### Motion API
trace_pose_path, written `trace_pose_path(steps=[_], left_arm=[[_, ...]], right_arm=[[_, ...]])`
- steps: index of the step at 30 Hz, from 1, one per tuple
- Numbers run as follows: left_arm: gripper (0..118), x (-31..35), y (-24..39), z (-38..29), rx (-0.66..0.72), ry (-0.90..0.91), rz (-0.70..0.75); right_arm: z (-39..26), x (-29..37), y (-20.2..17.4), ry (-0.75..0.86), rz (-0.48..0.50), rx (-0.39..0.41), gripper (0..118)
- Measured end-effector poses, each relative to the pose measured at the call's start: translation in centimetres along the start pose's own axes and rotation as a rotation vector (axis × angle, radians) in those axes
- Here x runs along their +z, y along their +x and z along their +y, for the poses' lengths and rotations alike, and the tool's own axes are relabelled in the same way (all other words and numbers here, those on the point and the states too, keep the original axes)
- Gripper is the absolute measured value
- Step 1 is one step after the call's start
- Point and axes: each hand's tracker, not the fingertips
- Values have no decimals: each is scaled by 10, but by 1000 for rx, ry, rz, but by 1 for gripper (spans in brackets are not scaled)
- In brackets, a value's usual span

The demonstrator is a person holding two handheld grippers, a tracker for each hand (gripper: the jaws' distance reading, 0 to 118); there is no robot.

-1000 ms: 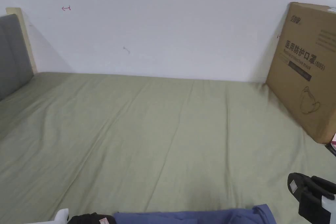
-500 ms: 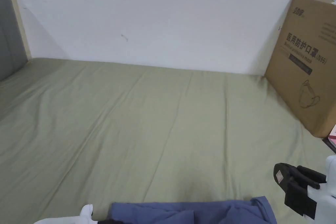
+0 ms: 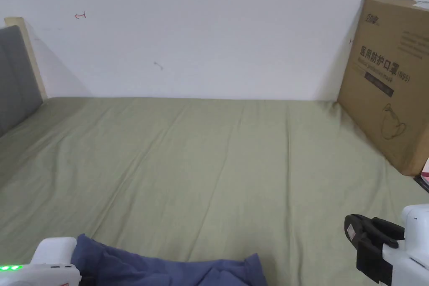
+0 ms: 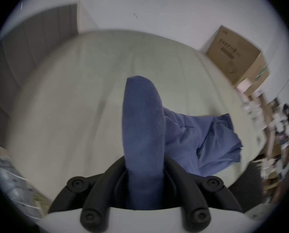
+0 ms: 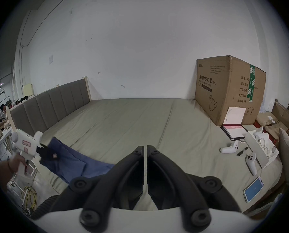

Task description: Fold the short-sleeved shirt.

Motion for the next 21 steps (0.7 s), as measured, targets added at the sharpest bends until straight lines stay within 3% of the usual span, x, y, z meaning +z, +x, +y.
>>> trace_pose_path(steps=[7, 11, 14, 16, 17, 18, 19, 20, 21], left_arm=[[8, 5, 91, 24, -173, -17, -118], [8, -33, 143, 34, -69, -146, -391], [8, -66, 179, 33, -47, -208, -461], [29, -92, 191, 30, -27, -256, -483], [50, -104, 195, 27, 13, -302, -517], [83, -114, 196, 23, 86, -330, -577], [105, -119, 194, 20, 149, -353, -640], [116, -121, 191, 16, 224, -346, -723], [117, -117, 187, 14, 297, -326, -800]], right_arm=[[-6, 7, 9, -2, 2, -14, 2], [-9, 9, 18, -11, -9, -41, 2], [-11, 9, 24, -19, -20, -66, 2], [-13, 9, 27, -23, -24, -78, 2], [-14, 8, 29, -29, -25, -82, 2], [-15, 7, 30, -35, -25, -85, 2], [-15, 6, 30, -39, -25, -88, 2], [-16, 6, 31, -42, -22, -91, 2], [-16, 6, 31, -43, -20, -93, 2]])
